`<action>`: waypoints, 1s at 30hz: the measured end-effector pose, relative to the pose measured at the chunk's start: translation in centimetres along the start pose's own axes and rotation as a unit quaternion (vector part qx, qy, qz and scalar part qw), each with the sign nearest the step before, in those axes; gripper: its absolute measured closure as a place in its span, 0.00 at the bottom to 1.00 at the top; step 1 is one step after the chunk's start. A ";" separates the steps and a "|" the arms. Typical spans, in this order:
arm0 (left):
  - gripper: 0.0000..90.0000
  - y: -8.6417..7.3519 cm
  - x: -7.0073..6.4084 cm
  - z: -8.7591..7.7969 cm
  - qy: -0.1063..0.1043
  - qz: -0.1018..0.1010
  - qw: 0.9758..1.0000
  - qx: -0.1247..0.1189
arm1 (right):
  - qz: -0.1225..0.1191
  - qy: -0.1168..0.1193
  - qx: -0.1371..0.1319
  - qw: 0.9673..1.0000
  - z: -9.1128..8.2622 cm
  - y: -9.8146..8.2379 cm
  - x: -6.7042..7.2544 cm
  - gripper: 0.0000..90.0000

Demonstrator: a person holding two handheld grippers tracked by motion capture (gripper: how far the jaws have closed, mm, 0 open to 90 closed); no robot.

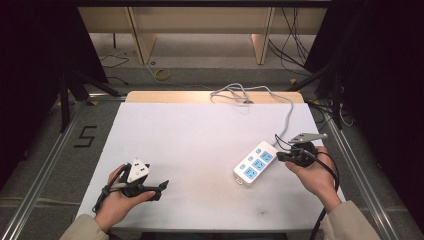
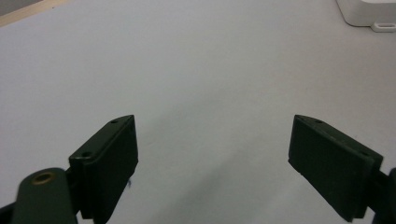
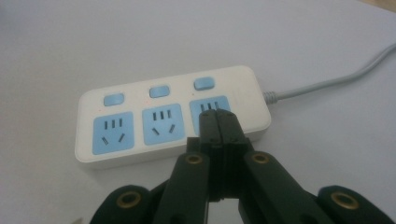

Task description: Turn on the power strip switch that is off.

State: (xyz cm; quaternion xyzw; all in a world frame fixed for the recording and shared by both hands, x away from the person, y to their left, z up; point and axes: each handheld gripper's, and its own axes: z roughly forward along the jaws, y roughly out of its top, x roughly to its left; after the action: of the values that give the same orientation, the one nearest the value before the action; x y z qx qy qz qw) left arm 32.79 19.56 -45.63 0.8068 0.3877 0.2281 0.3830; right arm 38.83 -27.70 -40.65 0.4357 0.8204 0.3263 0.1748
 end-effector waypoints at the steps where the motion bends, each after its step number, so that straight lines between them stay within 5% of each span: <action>1: 0.17 0.0 0.0 0.0 0.000 -0.001 1.000 -0.001 | 0.000 0.000 0.000 1.000 0.0 0.0 0.0 1.00; 30: 0.17 0.0 -0.1 0.0 -0.001 -0.001 1.000 -0.001 | -0.001 0.001 0.010 1.000 0.9 1.2 0.1 1.00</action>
State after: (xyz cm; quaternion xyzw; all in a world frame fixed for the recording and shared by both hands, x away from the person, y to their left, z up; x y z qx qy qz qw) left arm 32.79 19.49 -45.66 0.8063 0.3878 0.2271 0.3845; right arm 39.97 -26.77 -40.45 0.4362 0.8244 0.3181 0.1698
